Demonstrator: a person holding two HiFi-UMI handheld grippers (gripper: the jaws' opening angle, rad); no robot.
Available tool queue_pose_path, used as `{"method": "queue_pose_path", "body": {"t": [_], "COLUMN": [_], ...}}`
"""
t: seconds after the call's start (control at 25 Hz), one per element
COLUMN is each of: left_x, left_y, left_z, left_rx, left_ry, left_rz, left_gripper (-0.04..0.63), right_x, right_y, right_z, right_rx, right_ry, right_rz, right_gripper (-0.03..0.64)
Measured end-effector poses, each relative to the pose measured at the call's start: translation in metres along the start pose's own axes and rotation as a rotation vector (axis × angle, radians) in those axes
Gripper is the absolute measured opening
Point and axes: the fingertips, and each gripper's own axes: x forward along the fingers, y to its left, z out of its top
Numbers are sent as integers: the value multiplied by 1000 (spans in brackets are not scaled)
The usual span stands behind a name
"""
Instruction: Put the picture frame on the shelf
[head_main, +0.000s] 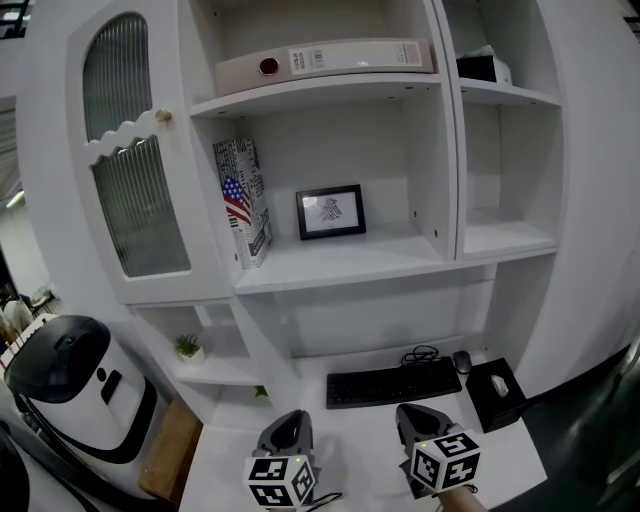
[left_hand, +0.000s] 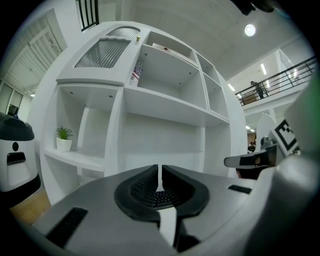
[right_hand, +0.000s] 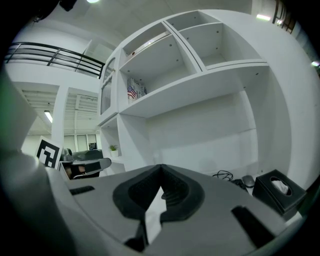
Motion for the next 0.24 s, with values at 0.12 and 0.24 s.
{"method": "queue_pose_path", "body": {"t": [0.12, 0.24], "left_x": [2, 4], "left_y": [2, 3], "left_z": [-2, -3], "left_rx": [-5, -5], "left_ry": [2, 4], "left_rz": [-1, -4], "left_gripper": [29, 28], "right_x": [3, 6], "right_y": [-2, -1], "right_z": [-2, -3], "right_rx": [6, 9], "right_ry": [7, 15], "right_rz": [3, 9], "right_gripper": [0, 0]}}
